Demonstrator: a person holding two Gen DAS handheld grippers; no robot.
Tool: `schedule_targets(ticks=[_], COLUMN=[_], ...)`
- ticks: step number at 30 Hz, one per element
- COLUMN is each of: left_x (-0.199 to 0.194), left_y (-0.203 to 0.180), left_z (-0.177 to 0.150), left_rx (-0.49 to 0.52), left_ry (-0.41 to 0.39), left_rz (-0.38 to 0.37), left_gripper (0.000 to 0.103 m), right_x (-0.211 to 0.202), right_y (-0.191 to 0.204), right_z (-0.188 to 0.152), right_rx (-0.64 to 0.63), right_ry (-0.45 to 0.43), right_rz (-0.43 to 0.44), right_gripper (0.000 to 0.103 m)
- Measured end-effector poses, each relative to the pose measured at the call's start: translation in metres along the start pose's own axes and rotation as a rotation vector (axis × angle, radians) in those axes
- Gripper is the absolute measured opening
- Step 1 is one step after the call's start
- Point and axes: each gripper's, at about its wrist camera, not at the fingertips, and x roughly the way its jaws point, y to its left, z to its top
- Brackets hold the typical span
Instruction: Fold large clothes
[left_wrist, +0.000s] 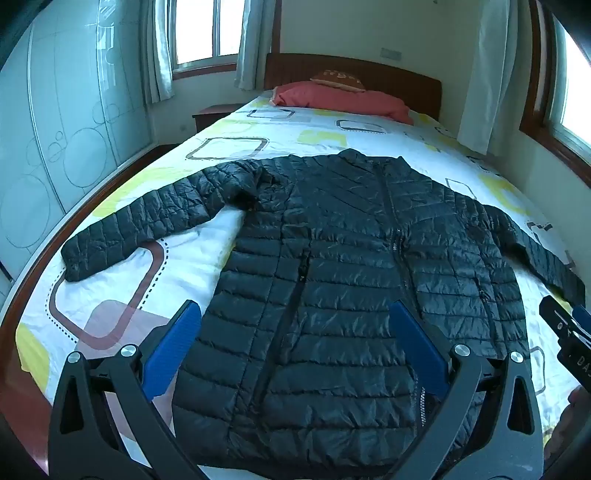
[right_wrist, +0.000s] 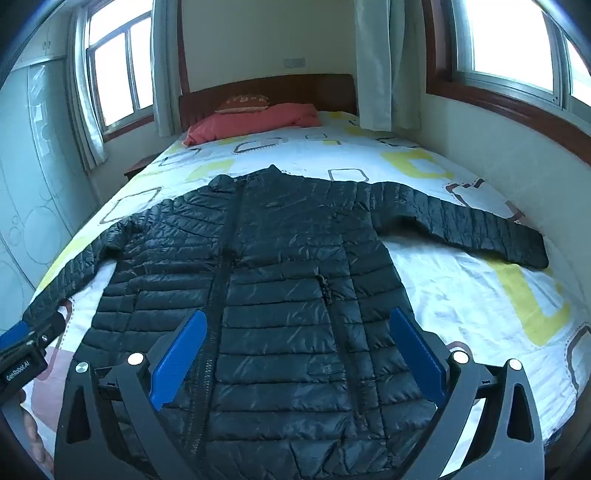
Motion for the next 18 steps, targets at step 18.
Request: schedule_targets(ticks=[18], left_x=[-0.004], left_y=[0.009], left_z=[-0.001], left_rx=[-0.036], left_ry=[0.026], left_rz=[-0.006], left_gripper=[0.101], right_x=[-0.005], right_y=[0.009], right_z=[-0.003], right_rx=[0.003], right_ry=[-0.003], right_rz=[0.011], right_gripper=[0.098])
